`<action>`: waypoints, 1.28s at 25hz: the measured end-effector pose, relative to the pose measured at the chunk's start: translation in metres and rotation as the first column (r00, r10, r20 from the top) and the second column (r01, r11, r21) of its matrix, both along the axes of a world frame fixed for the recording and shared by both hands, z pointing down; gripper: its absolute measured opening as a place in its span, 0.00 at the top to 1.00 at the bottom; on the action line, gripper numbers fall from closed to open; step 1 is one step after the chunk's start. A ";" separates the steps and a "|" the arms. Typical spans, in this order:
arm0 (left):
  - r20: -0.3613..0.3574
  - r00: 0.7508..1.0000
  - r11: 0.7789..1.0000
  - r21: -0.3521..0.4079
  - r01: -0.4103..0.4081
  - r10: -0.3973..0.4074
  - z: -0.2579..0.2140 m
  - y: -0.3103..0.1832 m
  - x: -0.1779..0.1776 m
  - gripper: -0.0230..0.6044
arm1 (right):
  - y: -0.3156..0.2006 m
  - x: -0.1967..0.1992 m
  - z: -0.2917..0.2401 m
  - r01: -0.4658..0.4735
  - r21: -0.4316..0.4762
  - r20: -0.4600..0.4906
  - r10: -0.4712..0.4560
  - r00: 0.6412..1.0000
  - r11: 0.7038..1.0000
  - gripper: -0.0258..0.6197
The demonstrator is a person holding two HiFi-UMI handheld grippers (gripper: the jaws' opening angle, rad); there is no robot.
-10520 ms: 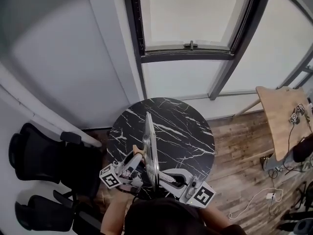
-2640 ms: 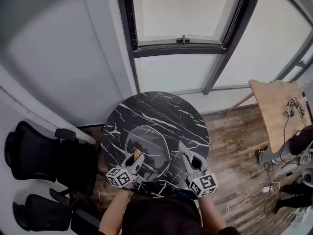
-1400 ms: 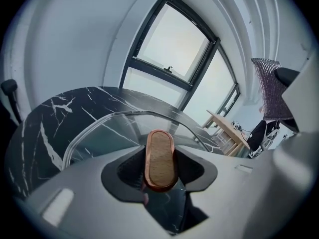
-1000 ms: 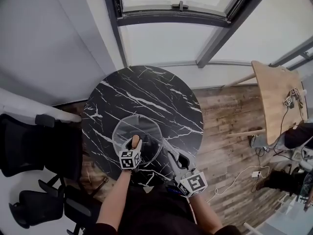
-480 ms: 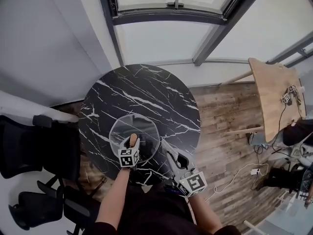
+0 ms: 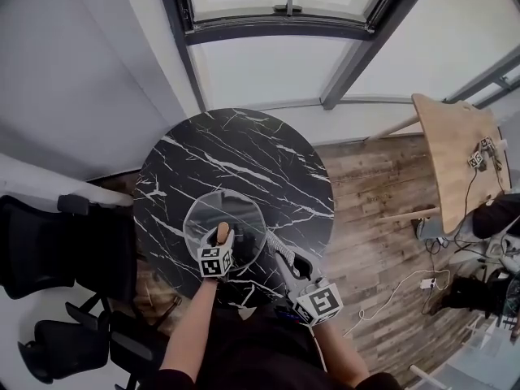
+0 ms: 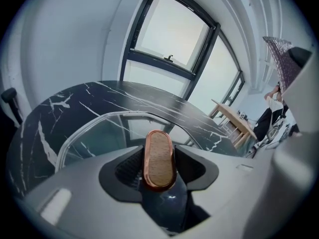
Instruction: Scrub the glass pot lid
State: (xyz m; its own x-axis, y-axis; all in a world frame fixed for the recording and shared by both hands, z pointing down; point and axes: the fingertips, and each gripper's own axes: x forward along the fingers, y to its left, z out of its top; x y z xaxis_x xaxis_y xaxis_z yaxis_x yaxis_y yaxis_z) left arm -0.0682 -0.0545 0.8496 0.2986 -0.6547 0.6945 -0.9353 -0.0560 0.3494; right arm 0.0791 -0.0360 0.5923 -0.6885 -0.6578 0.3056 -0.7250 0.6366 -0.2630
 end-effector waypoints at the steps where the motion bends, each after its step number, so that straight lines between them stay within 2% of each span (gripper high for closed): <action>1: -0.023 1.000 1.000 -0.002 -0.016 0.016 -0.002 0.000 0.003 0.60 | 0.000 -0.001 0.000 0.001 0.001 0.002 -0.001 1.000 1.000 0.84; 4: -0.027 0.995 0.996 -0.014 -0.093 0.093 -0.005 0.003 0.011 0.47 | -0.001 -0.004 -0.002 0.011 0.005 0.000 -0.011 1.000 1.000 0.84; 6: -0.006 0.992 0.992 -0.027 -0.126 0.126 -0.004 0.007 0.013 0.44 | -0.003 -0.006 -0.003 0.010 0.008 -0.004 -0.010 1.000 1.000 0.84; 11: 0.030 0.992 0.990 -0.073 -0.124 0.126 0.000 0.025 0.005 0.39 | -0.007 -0.011 -0.001 0.005 -0.001 -0.014 -0.005 1.000 1.000 0.84; 13: 0.017 0.996 0.992 -0.089 -0.089 0.091 0.000 0.035 -0.003 0.38 | -0.008 -0.015 -0.001 0.006 -0.004 -0.016 -0.006 1.000 1.000 0.84; 14: 0.006 0.998 0.995 -0.088 -0.055 0.056 -0.003 0.040 -0.011 0.39 | -0.009 -0.018 -0.002 0.008 -0.002 -0.016 -0.009 1.000 1.000 0.84; 16: 0.012 1.000 0.998 -0.060 0.017 -0.017 -0.016 0.049 -0.032 0.52 | -0.012 -0.024 -0.004 0.015 0.002 -0.012 -0.015 1.000 1.000 0.84; 19: 0.078 0.992 0.994 0.045 0.100 -0.103 -0.050 0.057 -0.065 0.73 | -0.015 -0.032 -0.006 0.020 0.003 0.008 -0.020 1.000 1.000 0.84; 21: 0.119 0.976 0.974 0.152 0.165 -0.184 -0.080 0.060 -0.087 0.91 | -0.016 -0.039 -0.007 0.021 0.000 0.022 -0.021 1.000 1.000 0.84; 22: 0.133 0.967 0.960 0.208 0.189 -0.219 -0.097 0.060 -0.096 0.96 | -0.017 -0.042 -0.008 0.020 0.002 0.023 -0.020 1.000 1.000 0.84; 25: 0.176 0.949 0.916 0.355 0.186 -0.261 -0.152 0.055 -0.111 0.96 | -0.020 -0.050 -0.009 0.010 0.013 -0.002 -0.010 1.000 1.000 0.84; 28: 0.270 0.924 0.869 0.483 0.112 -0.269 -0.214 0.043 -0.116 0.96 | -0.024 -0.054 -0.015 -0.005 0.008 -0.017 0.005 1.000 1.000 0.84; 30: 0.308 0.911 0.828 0.557 0.062 -0.275 -0.259 0.034 -0.115 0.96 | -0.027 -0.054 -0.027 -0.029 0.018 -0.001 0.029 1.000 0.999 0.84; 32: 0.292 0.912 0.774 0.632 0.043 -0.289 -0.305 0.031 -0.111 0.96 | -0.026 -0.053 -0.047 -0.059 0.061 0.040 0.056 0.998 0.996 0.84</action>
State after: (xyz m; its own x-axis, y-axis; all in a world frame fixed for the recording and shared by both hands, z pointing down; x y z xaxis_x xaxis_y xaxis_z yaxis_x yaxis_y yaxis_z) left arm -0.1787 -0.0230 0.5451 -0.0401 -0.9842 0.1723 -0.9979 0.0305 -0.0579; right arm 0.0261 -0.0623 0.5454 -0.6592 -0.7135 0.2374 -0.7511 0.6101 -0.2521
